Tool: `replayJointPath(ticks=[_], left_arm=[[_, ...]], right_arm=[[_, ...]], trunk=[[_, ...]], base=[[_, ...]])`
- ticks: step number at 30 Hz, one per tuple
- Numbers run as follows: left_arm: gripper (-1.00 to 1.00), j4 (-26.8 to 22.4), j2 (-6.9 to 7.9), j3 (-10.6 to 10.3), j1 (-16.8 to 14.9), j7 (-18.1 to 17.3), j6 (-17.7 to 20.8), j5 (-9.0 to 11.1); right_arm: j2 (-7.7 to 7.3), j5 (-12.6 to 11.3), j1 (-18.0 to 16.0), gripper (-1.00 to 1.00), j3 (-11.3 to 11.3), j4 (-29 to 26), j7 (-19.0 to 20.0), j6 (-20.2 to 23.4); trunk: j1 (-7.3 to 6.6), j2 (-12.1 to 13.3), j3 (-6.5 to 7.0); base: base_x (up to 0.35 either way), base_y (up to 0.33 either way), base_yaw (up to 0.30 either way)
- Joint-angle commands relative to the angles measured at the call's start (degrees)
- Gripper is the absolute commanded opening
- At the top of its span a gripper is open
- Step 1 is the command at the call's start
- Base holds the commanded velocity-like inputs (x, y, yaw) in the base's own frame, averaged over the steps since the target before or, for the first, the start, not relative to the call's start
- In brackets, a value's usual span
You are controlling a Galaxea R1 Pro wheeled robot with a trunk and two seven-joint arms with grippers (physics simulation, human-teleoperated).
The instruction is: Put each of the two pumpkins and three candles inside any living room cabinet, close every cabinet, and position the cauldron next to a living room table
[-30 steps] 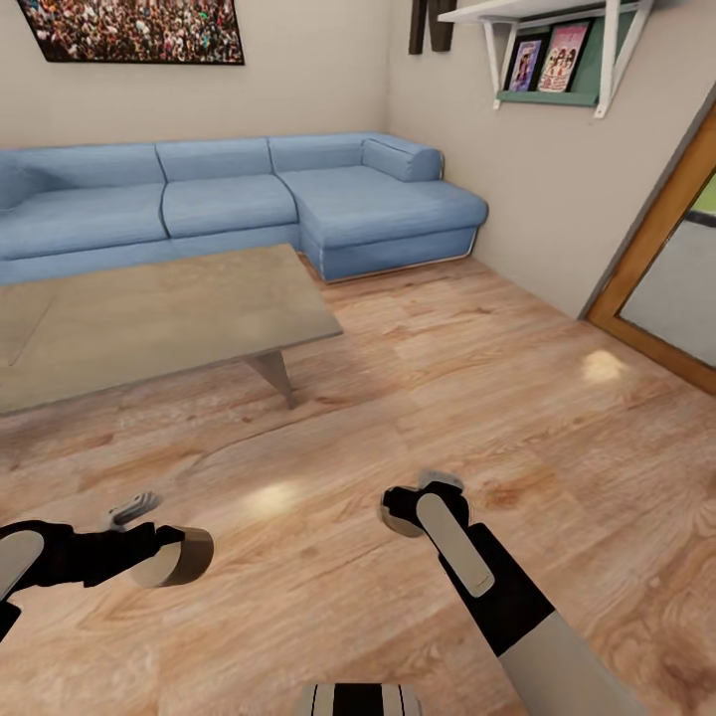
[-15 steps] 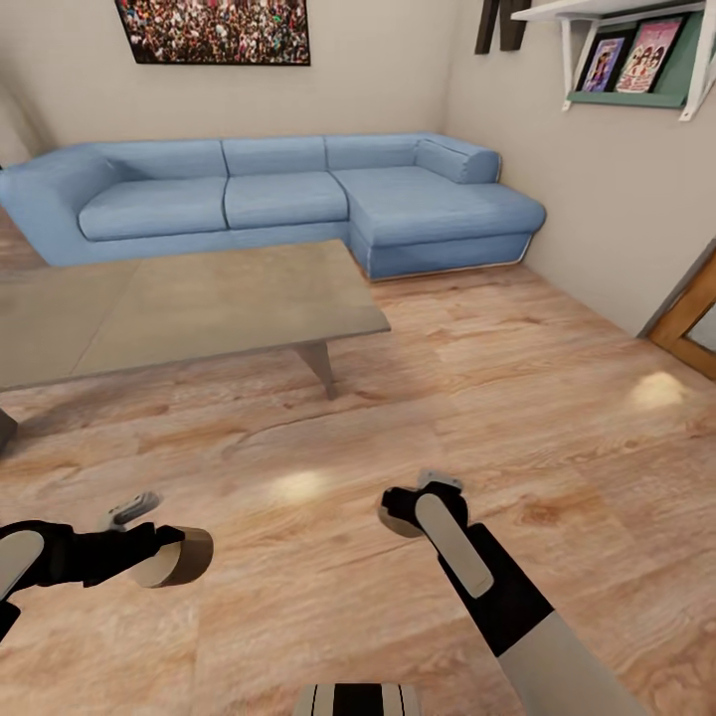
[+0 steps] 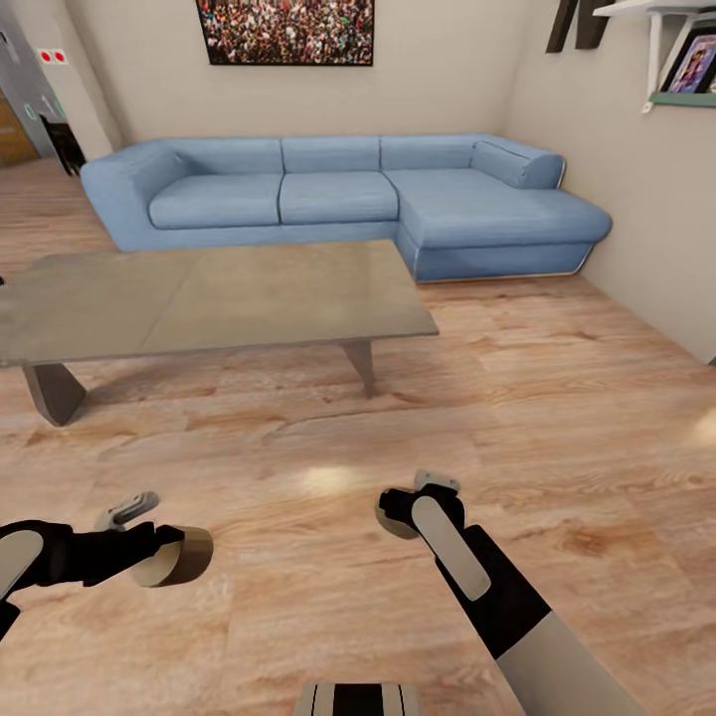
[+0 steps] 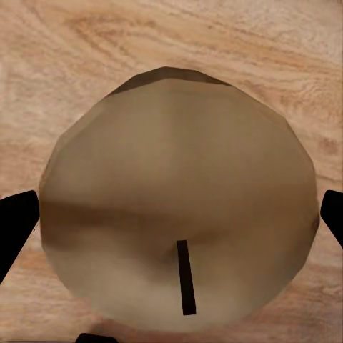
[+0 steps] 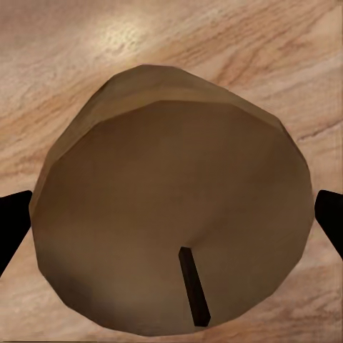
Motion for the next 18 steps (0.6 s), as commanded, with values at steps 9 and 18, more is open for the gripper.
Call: replayJointPath(ticks=[9, 18], left_arm=[[-1.0, 0.0, 0.02, -0.1, -0.1, 0.7, 0.0, 0.7], [-1.0, 0.0, 0.04, -0.1, -0.1, 0.8, 0.0, 0.7]], right_arm=[[-0.02, -0.4, 0.0, -1.0, 0.1, -0.1, -0.5, 0.1], [0.06, -0.4, 0.0, -1.0, 0.1, -0.1, -0.5, 0.0]], trunk=[[-0.01, 0.0, -0.04], [-0.01, 0.0, -0.04]], base=[[0.0, 0.0, 0.292], [0.0, 0.0, 0.292]])
